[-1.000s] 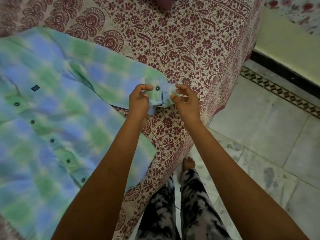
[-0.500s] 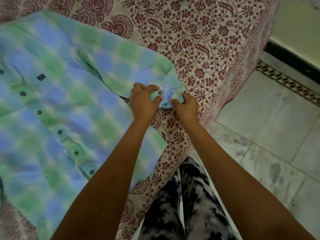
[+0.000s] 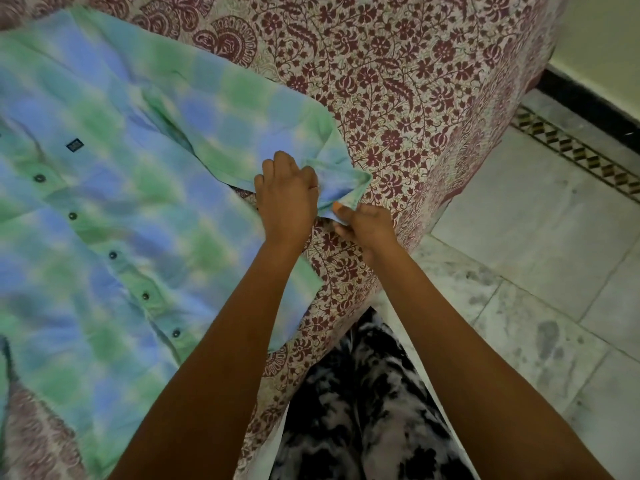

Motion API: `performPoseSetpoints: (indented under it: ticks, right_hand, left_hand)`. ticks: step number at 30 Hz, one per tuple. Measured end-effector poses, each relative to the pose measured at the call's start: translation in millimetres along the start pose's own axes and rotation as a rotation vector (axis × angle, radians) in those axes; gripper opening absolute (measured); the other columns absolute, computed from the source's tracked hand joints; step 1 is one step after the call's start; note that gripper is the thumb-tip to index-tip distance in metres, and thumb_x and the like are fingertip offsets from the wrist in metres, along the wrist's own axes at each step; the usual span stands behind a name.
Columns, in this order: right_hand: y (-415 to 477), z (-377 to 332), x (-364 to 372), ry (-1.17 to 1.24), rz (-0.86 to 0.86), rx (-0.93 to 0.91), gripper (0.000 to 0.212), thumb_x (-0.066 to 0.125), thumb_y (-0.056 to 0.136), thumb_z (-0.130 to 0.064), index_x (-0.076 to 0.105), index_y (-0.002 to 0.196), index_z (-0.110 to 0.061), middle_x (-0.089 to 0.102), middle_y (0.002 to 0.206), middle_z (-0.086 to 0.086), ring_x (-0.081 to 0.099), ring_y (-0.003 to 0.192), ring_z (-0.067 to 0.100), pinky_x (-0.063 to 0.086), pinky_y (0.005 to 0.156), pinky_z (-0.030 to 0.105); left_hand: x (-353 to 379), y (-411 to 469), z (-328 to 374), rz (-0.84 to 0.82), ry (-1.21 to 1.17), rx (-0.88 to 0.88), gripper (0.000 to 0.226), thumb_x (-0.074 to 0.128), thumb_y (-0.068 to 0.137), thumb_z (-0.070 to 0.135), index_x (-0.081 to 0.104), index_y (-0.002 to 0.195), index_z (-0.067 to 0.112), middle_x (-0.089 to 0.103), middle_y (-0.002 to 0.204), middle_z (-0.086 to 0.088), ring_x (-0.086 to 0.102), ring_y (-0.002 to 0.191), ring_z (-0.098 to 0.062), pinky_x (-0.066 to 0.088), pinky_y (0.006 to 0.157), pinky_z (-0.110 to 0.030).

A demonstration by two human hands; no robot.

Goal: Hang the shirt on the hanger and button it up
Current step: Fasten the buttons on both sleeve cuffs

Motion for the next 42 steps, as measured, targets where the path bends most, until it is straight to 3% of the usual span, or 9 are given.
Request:
performPoseSetpoints:
  ticks: [5,10,14,17,20,22,24,30,42]
  right_hand:
    - [-10,-3,9,0.041,-0.023,-0.053,0.026,0.059,0.085,0.002,0.061,0.110,0.006,0.063,0.088,0.008,0.059,0.065,0.008,0.051,0.052,0.010]
    - [-15,-6,13,0.084,-0.019,-0.094,0.025,0.061,0.084,0.002,0.062,0.108,0.006,0.064,0.082,0.003,0.060,0.071,0.009,0.053,0.057,0.010]
    - [-18,-9,22,0.063,-0.058,-0.107,0.023,0.061,0.083,0.002,0.063,0.105,0.007,0.064,0.080,0.004,0.060,0.067,0.009,0.054,0.061,0.013]
    - [-19,-8,28,0.082,-0.072,-0.120,0.021,0.060,0.084,0.002,0.063,0.105,0.005,0.065,0.082,0.005,0.061,0.068,0.010,0.054,0.069,0.020]
    - [-16,-7,24,0.077,-0.010,-0.139,0.019,0.061,0.084,0.001,0.064,0.102,0.004,0.064,0.080,0.006,0.057,0.064,0.010,0.052,0.066,0.024]
    - [-15,-8,23,0.075,0.003,-0.141,0.019,0.061,0.083,0.001,0.064,0.102,0.006,0.063,0.077,0.005,0.056,0.058,0.006,0.050,0.060,0.020]
    - [-16,-8,25,0.080,-0.018,-0.132,0.021,0.060,0.084,0.001,0.064,0.104,0.005,0.064,0.076,0.002,0.057,0.056,0.003,0.050,0.055,0.014]
    - [-14,-7,26,0.077,-0.049,-0.101,0.025,0.058,0.086,0.002,0.061,0.111,0.006,0.064,0.082,0.002,0.059,0.068,0.007,0.051,0.058,0.010]
    - [-13,10,29,0.220,-0.074,0.050,0.012,0.058,0.086,-0.001,0.063,0.097,-0.002,0.063,0.085,0.002,0.061,0.074,0.007,0.053,0.075,0.017]
  left_hand:
    - [4,-18,-8,-0.069,-0.225,-0.166,0.009,0.058,0.083,0.016,0.067,0.085,0.014,0.048,0.118,-0.008,0.040,0.116,-0.028,0.030,0.090,-0.037]
    - [14,-27,-12,-0.145,-0.358,-0.328,0.009,0.060,0.085,0.020,0.066,0.089,0.015,0.046,0.124,-0.008,0.035,0.123,-0.026,0.028,0.098,-0.038]
    - [-1,-30,-16,-0.006,-0.282,-0.341,0.010,0.059,0.084,0.019,0.067,0.088,0.016,0.047,0.118,-0.010,0.040,0.115,-0.029,0.031,0.087,-0.036]
    - [-20,-26,-4,0.182,-0.077,-0.190,0.008,0.058,0.078,0.018,0.065,0.077,0.013,0.054,0.095,-0.013,0.052,0.089,-0.032,0.030,0.071,-0.032]
    - [-14,-22,14,0.123,0.167,0.019,0.004,0.060,0.073,0.019,0.062,0.074,0.016,0.057,0.079,-0.008,0.056,0.066,-0.026,0.033,0.052,-0.025]
    - [-10,-24,15,0.092,0.171,0.042,0.009,0.067,0.069,0.016,0.060,0.076,0.016,0.056,0.076,-0.007,0.052,0.053,-0.022,0.015,0.043,-0.014]
    - [-9,-26,15,0.063,0.036,0.032,0.007,0.061,0.074,0.013,0.060,0.081,0.011,0.059,0.083,-0.012,0.052,0.052,-0.025,0.006,0.045,-0.015]
    - [-5,-23,-7,0.019,-0.412,-0.154,0.018,0.049,0.086,0.014,0.065,0.089,0.006,0.068,0.083,-0.013,0.060,0.072,-0.024,0.031,0.060,-0.024]
    - [14,-13,-21,-0.109,-0.547,-0.263,0.012,0.060,0.080,0.005,0.070,0.084,0.001,0.071,0.079,-0.015,0.061,0.067,-0.018,0.046,0.065,-0.024]
Point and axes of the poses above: each hand's wrist, its own y-axis towards the middle knuckle, its own x-axis out of the palm, z = x × y, the point moved 9 cm from there along y, towards the middle knuckle
